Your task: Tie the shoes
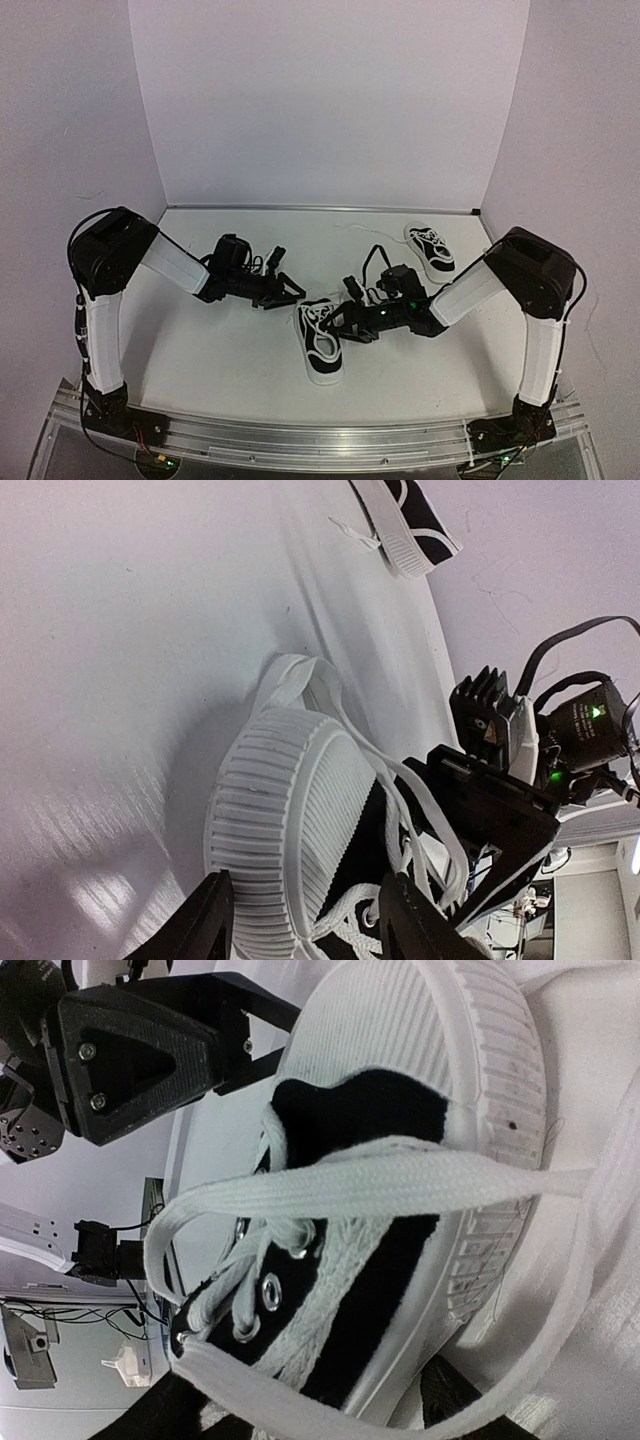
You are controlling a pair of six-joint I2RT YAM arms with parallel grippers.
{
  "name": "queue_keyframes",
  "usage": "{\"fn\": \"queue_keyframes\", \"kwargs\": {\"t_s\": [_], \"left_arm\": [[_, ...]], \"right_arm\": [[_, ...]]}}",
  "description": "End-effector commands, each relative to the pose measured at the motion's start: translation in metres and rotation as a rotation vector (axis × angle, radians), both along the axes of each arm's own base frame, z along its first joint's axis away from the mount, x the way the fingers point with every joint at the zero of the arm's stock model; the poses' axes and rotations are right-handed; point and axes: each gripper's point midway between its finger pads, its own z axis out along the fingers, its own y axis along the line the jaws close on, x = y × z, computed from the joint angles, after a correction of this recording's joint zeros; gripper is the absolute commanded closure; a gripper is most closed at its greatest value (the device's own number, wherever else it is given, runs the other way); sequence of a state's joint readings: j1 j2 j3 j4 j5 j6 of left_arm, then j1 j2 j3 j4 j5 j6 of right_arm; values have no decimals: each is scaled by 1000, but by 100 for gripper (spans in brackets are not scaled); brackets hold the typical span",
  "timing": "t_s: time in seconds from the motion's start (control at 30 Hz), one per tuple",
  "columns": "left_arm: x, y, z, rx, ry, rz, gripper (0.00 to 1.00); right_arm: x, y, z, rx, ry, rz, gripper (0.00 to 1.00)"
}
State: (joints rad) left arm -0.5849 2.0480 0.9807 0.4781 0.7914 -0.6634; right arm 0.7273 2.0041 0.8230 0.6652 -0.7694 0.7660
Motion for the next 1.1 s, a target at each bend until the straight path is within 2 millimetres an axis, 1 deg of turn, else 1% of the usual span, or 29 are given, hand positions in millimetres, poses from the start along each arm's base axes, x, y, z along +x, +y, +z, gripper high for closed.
{"fn": "queue_keyframes", "kwargs": {"t_s": [0.0, 0.07, 0.17, 0.27, 0.3, 0.37, 0.43, 0.47, 0.53, 0.63, 0.77, 0.9, 1.03, 1.07], "left_arm": [[-4, -5, 20, -47, -29, -44, 46], [-2, 2, 19, -32, -24, -32, 44], [-1, 6, 18, 3, -31, -30, 40], [0, 7, 20, 19, -46, -36, 37], [0, 7, 21, 21, -49, -38, 36], [2, 6, 21, 34, -53, -44, 34], [4, 6, 24, 46, -67, -47, 34], [5, 6, 24, 57, -69, -47, 33], [7, 6, 27, 68, -80, -48, 32], [8, 8, 32, 79, -93, -41, 31], [8, 11, 31, 94, -99, -30, 29], [7, 13, 30, 100, -101, -23, 27], [7, 14, 32, 105, -107, -21, 27], [7, 14, 32, 107, -108, -20, 27]], "right_arm": [[9, 4, 16, 27, -49, -29, 21], [6, -3, 31, 37, -70, -42, 15], [6, -21, 41, 4, -92, -77, 12], [27, -51, 45, -70, -124, -165, 9], [36, -64, 40, -105, -116, -199, 8], [54, -83, 38, -120, -107, -249, 9], [68, -90, 35, -146, -108, -278, 13], [76, -87, 37, -153, -116, -277, 15], [82, -78, 36, -137, -97, -253, 17], [85, -67, 30, -107, -42, -225, 19], [87, -58, 26, -80, -6, -211, 19], [88, -41, 18, -69, 15, -185, 21], [92, -28, 5, -73, 39, -173, 28], [92, -25, 2, -71, 48, -170, 31]]}}
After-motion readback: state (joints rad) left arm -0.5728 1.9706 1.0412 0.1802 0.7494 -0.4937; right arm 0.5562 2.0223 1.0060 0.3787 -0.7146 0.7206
